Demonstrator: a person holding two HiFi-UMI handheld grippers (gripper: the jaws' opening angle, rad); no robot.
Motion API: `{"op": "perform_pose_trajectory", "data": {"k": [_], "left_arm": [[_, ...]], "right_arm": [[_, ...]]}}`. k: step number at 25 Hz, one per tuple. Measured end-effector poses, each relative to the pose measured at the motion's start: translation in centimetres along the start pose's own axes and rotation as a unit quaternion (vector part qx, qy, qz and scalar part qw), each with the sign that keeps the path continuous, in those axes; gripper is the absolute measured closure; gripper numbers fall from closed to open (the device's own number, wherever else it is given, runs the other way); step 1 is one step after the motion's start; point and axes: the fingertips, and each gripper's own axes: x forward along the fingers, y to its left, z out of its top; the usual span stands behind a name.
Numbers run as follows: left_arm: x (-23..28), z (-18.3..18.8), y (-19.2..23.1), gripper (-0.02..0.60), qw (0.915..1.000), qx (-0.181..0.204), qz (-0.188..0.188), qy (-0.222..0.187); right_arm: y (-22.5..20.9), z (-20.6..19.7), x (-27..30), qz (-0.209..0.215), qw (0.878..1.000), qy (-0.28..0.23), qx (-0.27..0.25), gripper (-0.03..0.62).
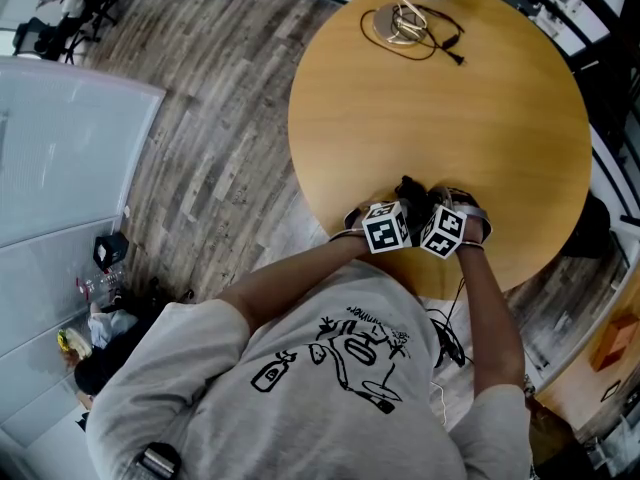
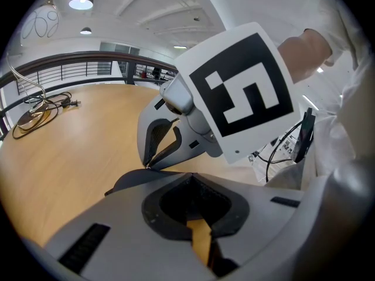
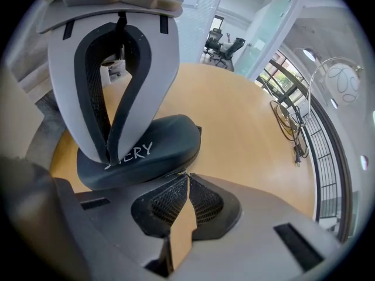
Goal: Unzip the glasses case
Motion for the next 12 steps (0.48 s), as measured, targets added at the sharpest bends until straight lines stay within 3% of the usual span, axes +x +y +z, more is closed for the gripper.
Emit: {"op": "perform_pose_trajectory", "data": {"k": [12], "left_arm": [[-0.04, 0.11, -0.04, 0.575, 1.0000, -0.001, -0.001, -0.002]], "right_arm": [[-0.79, 0.49, 0.26, 0.002, 1.000, -0.001, 0.001, 0.565]]}}
